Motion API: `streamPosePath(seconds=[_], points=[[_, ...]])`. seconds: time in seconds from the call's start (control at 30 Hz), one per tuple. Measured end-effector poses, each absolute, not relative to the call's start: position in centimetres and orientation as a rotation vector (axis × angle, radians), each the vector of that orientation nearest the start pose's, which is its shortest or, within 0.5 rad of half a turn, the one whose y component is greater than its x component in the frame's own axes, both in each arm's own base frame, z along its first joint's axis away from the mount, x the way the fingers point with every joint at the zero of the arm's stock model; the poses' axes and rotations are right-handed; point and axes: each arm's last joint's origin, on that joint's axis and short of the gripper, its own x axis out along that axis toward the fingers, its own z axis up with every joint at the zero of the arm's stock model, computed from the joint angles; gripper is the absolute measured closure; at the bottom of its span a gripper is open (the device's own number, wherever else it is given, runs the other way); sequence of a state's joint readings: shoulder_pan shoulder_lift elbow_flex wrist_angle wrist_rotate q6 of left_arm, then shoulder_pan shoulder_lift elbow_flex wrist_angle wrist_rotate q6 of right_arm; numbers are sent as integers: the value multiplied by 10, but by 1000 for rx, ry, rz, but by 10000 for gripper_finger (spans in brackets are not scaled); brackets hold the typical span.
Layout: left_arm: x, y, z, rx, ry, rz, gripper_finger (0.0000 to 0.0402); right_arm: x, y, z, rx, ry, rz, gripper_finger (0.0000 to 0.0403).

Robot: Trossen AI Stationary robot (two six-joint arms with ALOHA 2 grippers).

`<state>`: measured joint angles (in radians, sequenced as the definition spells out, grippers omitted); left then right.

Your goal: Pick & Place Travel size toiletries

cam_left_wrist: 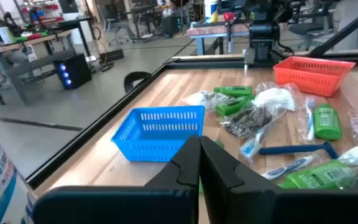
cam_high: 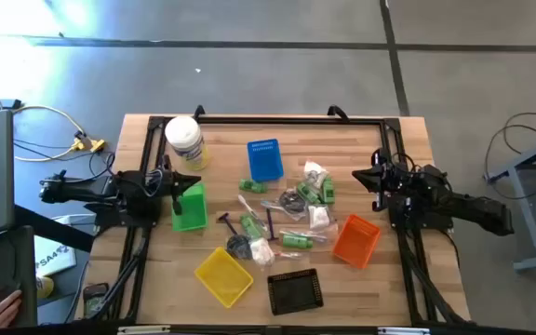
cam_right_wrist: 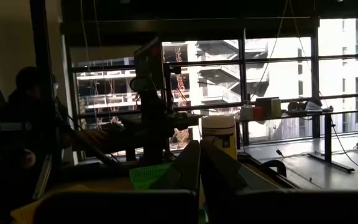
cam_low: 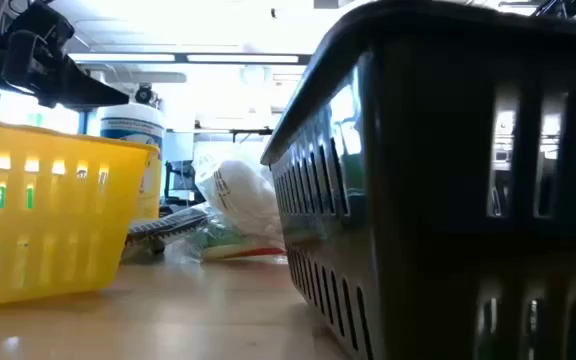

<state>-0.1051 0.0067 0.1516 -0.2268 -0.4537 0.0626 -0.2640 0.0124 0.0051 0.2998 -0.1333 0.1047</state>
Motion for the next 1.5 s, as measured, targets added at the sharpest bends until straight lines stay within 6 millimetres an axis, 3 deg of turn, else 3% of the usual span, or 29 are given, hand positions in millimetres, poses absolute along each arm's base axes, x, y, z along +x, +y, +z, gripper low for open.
streamPosePath(seconds=[1.5], points=[[84, 3, 191, 70, 101, 316, 402, 93, -22, 187, 59, -236, -153, 399]])
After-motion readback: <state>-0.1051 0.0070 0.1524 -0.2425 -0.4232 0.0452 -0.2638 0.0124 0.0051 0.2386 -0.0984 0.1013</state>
